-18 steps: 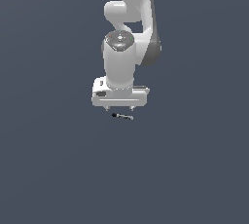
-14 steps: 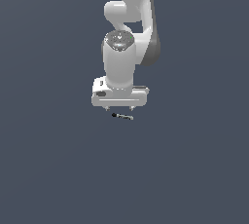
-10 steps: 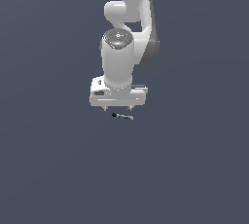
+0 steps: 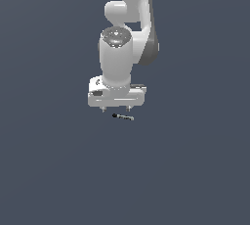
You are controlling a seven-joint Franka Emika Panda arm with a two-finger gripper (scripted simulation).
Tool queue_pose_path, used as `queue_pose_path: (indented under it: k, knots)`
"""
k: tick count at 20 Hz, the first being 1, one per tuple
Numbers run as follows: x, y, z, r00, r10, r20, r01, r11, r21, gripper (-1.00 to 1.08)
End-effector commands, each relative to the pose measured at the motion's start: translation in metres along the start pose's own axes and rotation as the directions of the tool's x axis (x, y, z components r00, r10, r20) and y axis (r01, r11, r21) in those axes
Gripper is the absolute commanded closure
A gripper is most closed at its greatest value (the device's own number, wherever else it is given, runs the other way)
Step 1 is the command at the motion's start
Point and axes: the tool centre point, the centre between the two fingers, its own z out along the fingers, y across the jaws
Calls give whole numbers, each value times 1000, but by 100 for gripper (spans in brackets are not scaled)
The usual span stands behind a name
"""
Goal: Pick up the object and move it to a goal position.
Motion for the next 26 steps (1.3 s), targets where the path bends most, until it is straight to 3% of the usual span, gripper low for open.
queue_pose_path:
  k: [1,9,15,20,26]
  knots:
    - [-1,0,1,1000,-11,1,11,1000,0,-92]
    - [-5,-1,13,994,-112,5,112,994,-1,-92]
    - [-12,-2,27,970,-243,11,243,970,2,-92]
    - [-19,-5,43,926,-378,14,378,926,7,-92]
    - [-28,-8,60,847,-532,15,532,847,16,-92]
